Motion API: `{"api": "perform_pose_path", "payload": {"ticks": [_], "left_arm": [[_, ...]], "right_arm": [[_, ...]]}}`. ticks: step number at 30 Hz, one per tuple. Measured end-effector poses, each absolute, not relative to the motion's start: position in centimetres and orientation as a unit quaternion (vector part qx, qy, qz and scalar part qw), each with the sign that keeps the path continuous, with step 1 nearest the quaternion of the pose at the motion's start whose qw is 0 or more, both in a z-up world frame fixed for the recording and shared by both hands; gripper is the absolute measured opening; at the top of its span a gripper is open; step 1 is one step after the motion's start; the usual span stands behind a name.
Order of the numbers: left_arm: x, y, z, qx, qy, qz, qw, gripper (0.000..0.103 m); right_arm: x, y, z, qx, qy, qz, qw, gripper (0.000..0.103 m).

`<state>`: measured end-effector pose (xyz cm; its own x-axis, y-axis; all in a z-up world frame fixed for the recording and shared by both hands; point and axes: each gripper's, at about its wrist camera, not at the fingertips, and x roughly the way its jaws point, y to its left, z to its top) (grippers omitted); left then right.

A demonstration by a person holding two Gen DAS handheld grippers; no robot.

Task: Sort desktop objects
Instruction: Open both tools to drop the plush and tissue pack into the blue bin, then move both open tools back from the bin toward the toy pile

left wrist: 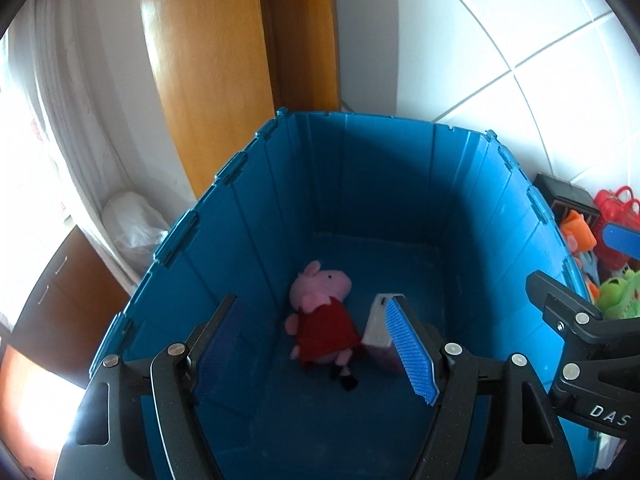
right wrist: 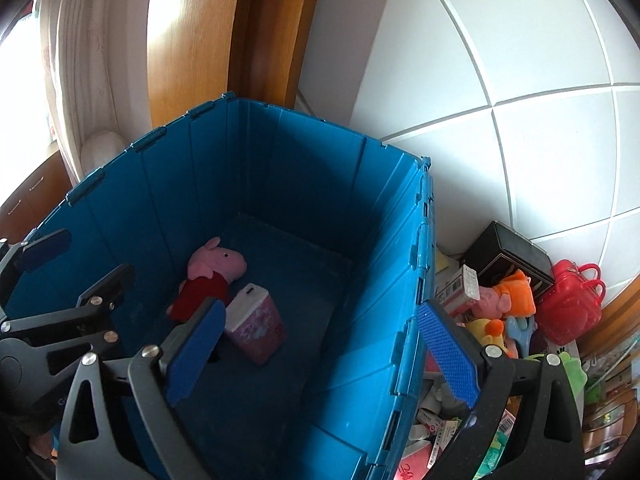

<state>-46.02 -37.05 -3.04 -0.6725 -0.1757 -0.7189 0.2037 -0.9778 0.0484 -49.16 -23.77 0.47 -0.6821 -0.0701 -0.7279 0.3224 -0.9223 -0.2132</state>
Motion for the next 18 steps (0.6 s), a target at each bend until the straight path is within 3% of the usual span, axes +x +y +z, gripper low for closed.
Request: {"api": "perform_pose_path", "payload": {"ticks": [18], "left_arm": [[-36.9, -35.1, -1.5, 0.339, 0.023, -0.935, 0.100, 0.078]], "right_arm": [[-41.0, -20.2, 1.8, 0.356, 0.136, -0.916, 0.126, 0.103]]}}
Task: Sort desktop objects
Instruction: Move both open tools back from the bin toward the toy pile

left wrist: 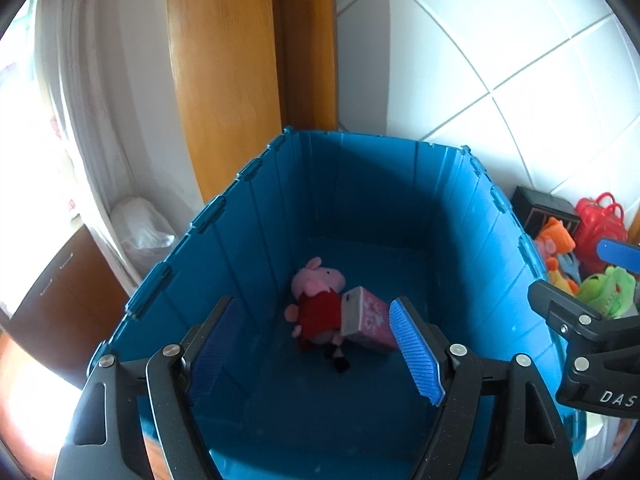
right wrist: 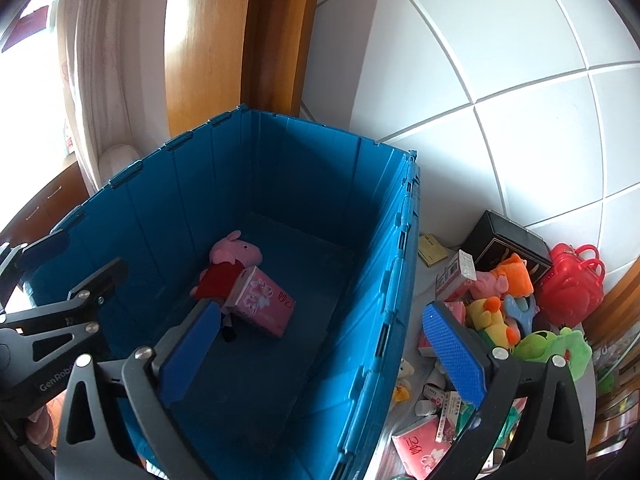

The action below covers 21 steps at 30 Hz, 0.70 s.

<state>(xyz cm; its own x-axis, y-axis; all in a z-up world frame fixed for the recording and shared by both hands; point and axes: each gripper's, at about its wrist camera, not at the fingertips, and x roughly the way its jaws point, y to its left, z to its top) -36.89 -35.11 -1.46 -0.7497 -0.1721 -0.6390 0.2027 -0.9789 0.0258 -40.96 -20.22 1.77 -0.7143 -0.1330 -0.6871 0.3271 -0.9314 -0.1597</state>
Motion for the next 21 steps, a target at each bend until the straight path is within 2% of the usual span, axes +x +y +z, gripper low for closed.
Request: {"api": "perform_pose_path", "payload": {"ticks": [13, 21], "left_arm": [[-32.9, -31.3, -1.6, 0.317, 0.018, -0.944, 0.089, 0.080], [-32.2, -25.8, -1.0, 0.304, 0.007, -0.951, 0.051, 0.080]], "right_arm": [[-35.9, -16.7, 1.4, 0.347, 0.125, -0.922, 0.120, 0.103], [-33.9, -11.2, 1.7, 0.341, 0.100, -0.930, 0.096, 0.103]]}}
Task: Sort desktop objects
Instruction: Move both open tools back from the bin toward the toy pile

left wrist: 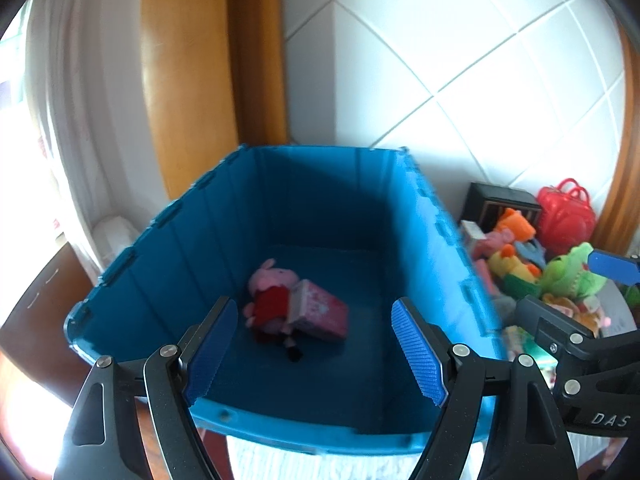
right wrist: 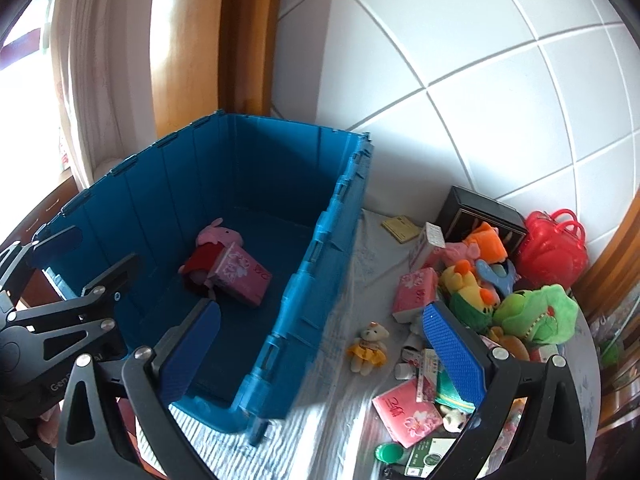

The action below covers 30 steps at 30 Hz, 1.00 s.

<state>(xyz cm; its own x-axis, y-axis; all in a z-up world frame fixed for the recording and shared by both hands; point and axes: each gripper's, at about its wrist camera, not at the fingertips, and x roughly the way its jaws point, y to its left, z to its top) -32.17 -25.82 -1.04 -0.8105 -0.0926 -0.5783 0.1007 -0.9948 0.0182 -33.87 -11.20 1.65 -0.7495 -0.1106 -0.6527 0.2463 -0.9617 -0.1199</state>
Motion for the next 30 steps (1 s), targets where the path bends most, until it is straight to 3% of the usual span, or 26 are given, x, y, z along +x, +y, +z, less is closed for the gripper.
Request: {"api": "perform_pose_path", "payload": {"ticks": [18, 30], "left_arm": [[-30.5, -3.4, -3.8, 0.326, -0.022, -0.945, -0.013, 0.080], [-30.2, 9.7, -12.3, 0.399, -0.056, -0.913, -0.072, 0.080]], "right_arm": [[-30.4, 12.2, -3.5, 0.388, 0.048, -0.920, 0.038, 0.103], [-26.6, 28.9, -9.9, 0.439, -0.020, -0.897, -0.049, 0.103]]}}
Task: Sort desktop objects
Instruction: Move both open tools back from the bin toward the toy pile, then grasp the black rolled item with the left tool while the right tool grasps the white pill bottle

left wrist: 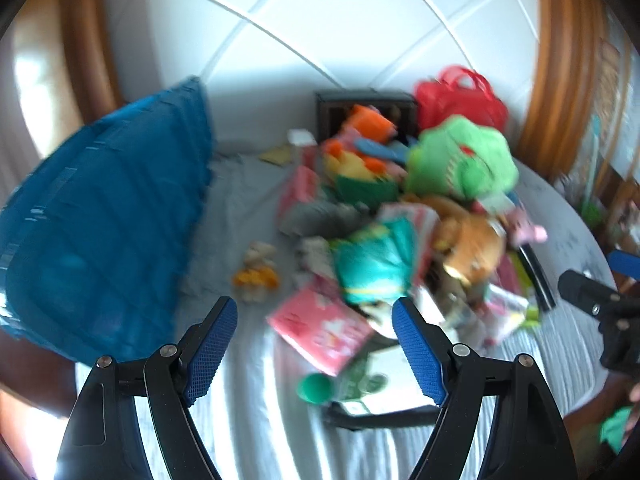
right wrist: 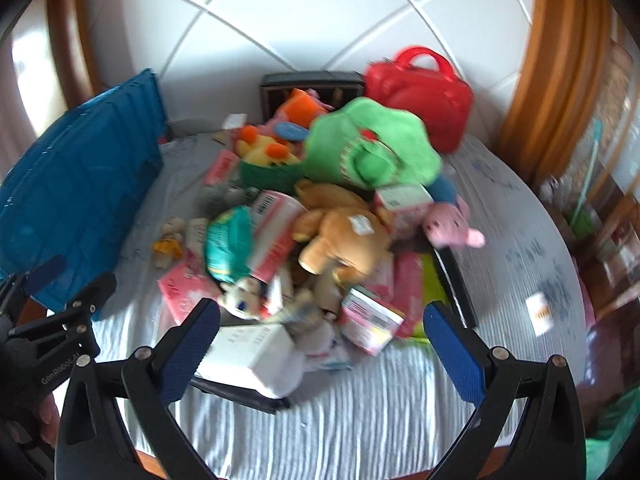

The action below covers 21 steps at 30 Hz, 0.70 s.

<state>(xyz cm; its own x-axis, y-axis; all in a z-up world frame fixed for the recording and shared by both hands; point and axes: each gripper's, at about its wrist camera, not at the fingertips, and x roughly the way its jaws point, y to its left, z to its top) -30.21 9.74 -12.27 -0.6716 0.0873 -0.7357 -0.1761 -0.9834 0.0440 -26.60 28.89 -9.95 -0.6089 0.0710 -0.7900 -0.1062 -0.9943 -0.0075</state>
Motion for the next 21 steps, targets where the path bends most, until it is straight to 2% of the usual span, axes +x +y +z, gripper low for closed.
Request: {"api": "perform_pose_path", "payload": {"ticks": [10, 21], "left_arm": [[-28.7, 22.4, -14.5, -0.413, 0.084, 0.894, 0.152, 0.080], [-26.0, 40.7, -18.7, -0.437, 0.038, 0.892, 0.106, 0.080]], "right_arm": [[-23.4, 39.8, -12.5, -0.459, 0.048, 0.881, 0.107, 0.103], [-22.2, 59.8, -17.6, -0.496, 0.023, 0.864, 0.080, 0.103]]}}
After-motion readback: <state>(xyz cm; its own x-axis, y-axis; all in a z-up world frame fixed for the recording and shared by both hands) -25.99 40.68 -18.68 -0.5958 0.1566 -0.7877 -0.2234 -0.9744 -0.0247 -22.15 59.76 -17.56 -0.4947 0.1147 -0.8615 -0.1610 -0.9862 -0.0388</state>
